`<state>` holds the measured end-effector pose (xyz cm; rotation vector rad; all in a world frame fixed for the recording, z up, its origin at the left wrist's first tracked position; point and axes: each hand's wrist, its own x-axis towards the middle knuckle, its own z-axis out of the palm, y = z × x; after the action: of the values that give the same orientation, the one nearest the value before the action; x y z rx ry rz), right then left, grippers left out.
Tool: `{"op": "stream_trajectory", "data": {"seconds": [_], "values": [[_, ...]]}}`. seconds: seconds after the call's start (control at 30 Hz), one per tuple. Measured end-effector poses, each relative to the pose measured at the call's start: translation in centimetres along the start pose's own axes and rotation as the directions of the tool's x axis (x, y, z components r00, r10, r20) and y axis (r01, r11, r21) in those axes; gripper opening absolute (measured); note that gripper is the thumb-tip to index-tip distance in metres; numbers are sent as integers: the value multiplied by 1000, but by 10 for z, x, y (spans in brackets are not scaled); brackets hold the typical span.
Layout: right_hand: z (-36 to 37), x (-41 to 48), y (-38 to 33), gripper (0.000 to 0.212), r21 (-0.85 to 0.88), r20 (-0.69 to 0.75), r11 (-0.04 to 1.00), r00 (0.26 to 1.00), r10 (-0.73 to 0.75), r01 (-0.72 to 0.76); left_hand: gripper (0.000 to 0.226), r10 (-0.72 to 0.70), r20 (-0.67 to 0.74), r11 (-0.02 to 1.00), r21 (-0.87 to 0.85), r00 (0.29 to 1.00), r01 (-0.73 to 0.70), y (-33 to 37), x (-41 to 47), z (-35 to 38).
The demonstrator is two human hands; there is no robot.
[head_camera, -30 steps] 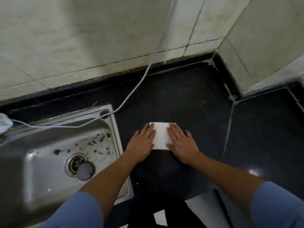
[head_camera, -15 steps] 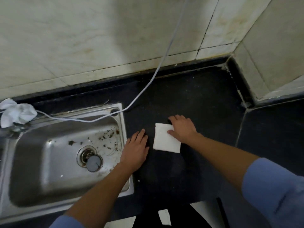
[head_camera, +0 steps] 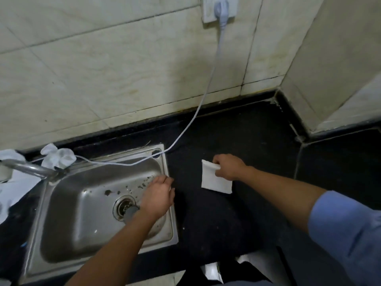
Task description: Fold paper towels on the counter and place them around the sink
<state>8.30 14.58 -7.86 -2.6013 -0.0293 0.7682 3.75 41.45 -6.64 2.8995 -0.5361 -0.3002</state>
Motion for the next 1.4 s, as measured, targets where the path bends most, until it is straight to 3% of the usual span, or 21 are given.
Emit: {"op": "stream_trajectory", "data": {"seconds": [0.13,0.23,0.5,0.7,0.9,1.1,1.4], "values": [[-8,-49,11,29,-72,-208,997,978,7,-23,31,152,11,988,5,988,-152,10,22,-20],[-4,-96,17,27,-51,-387,993,919,78,-106,31,275,20,961,28,961,-275,25,32,-30],[55,-254,22,27,63,-567,901,728,386,-428,27,650,92,753,54,754,-656,98,7,-40],[116,-399,20,28,246,-616,768,517,595,-591,29,859,126,496,33,496,-868,203,-55,-29],[204,-554,15,25,401,-612,551,234,756,-732,30,964,162,209,26,210,-978,316,-171,-2],[322,-719,-6,23,528,-520,330,9,854,-782,28,981,191,-34,-3,-34,-999,411,-338,43],[483,-932,-54,25,632,-380,60,-241,893,-773,23,905,238,-335,-110,-352,-936,488,-597,109]]}}
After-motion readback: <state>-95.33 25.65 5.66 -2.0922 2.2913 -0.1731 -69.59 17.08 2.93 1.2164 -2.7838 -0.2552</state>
